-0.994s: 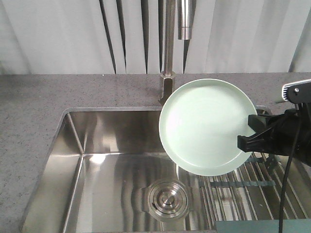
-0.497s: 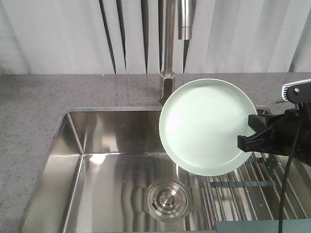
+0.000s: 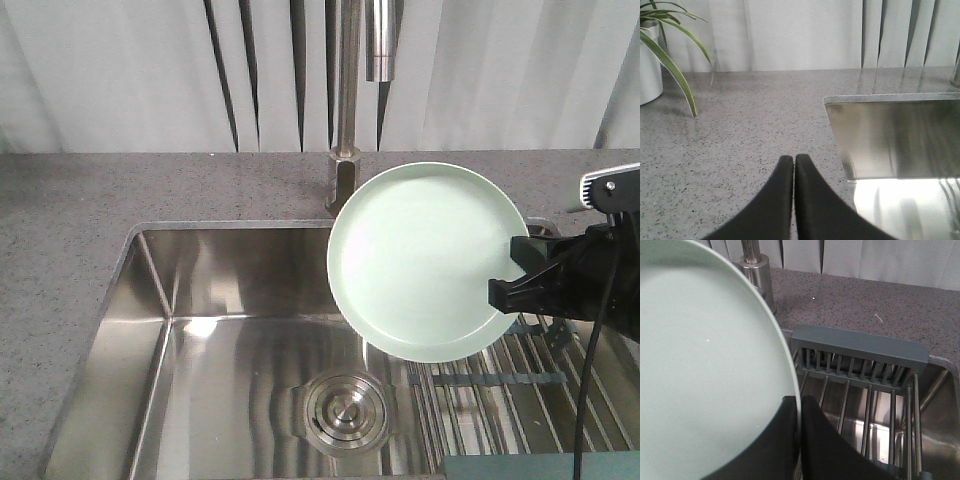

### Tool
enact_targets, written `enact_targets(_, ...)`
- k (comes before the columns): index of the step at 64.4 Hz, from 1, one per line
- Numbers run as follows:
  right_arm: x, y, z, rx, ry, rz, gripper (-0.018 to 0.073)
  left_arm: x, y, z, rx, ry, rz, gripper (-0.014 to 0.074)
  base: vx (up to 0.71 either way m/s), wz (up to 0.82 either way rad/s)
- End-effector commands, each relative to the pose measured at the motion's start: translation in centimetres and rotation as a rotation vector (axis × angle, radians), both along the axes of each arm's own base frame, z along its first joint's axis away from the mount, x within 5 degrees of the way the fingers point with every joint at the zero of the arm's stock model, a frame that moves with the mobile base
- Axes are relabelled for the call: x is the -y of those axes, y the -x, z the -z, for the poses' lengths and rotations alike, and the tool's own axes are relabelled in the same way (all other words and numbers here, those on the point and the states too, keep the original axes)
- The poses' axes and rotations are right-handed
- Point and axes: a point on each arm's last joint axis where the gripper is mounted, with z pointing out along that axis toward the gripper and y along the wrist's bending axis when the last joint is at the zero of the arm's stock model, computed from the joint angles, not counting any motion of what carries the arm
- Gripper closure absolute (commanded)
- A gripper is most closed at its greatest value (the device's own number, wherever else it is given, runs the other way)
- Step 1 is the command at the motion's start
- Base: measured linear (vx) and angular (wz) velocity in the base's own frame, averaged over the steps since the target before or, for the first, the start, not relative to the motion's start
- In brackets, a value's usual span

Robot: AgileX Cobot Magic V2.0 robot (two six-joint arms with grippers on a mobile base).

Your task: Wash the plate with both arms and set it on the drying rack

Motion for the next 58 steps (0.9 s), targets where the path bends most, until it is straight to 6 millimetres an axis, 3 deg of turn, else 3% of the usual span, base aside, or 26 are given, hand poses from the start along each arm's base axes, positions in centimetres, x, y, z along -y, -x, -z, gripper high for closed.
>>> enact_targets(1, 0.3, -0.2, -1.8, 0.110, -0.016, 0.030, 0.0568, 0.0, 0.0, -0.3, 0.077, 0.002, -0.001, 0.0601, 0.00, 0.00)
enact_targets(18, 0.3, -0.2, -1.8, 0.110, -0.016, 0.030, 0.0568, 0.0, 0.0, -1.9, 0.199, 0.011, -0.001, 0.0601, 0.00, 0.00)
enact_targets(29, 0.3, -0.2, -1.8, 0.110, -0.016, 0.030, 0.0568, 0.0, -0.5, -5.3, 0.208, 0.023, -0.001, 0.0601, 0.00, 0.00)
enact_targets(44, 0.3, -0.2, -1.8, 0.110, -0.016, 0.030, 0.0568, -0.1, -3.5, -11.2, 0.028, 0.017, 0.000, 0.0601, 0.00, 0.00)
enact_targets(58, 0.3, -0.2, -1.8, 0.110, -0.016, 0.030, 0.0568, -0.2, -6.8, -14.4, -0.135, -0.006, 0.001, 0.0601, 0.00, 0.00)
